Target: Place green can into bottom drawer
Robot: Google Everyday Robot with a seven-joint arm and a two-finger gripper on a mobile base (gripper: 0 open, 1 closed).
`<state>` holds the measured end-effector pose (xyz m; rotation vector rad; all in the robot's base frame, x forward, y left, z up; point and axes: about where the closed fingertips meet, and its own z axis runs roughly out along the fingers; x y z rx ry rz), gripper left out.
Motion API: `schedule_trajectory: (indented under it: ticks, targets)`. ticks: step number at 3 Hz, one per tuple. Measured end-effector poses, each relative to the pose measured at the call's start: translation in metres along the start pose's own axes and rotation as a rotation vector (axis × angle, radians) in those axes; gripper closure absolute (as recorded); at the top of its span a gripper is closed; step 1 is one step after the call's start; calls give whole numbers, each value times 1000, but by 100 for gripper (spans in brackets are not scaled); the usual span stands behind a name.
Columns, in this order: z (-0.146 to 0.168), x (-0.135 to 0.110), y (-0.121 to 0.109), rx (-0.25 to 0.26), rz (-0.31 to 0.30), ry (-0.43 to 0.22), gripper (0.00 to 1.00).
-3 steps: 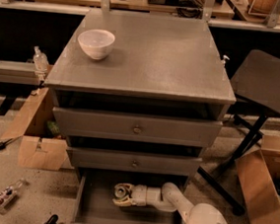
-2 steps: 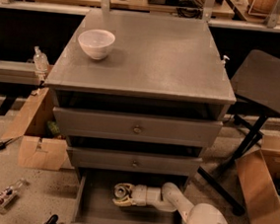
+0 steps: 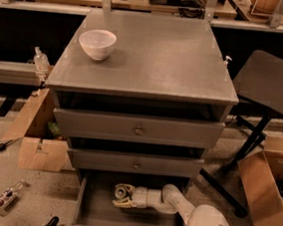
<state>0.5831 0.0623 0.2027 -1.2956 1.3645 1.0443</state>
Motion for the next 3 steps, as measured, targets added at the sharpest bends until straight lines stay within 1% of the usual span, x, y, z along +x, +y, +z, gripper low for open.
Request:
schedule_trajectory:
  ticks: [1, 2, 3]
  targets:
    - [2, 0, 1, -3, 1, -2, 4]
    - [3, 0, 2, -5, 2, -2, 0]
    - [3, 0, 2, -5, 2, -2, 0]
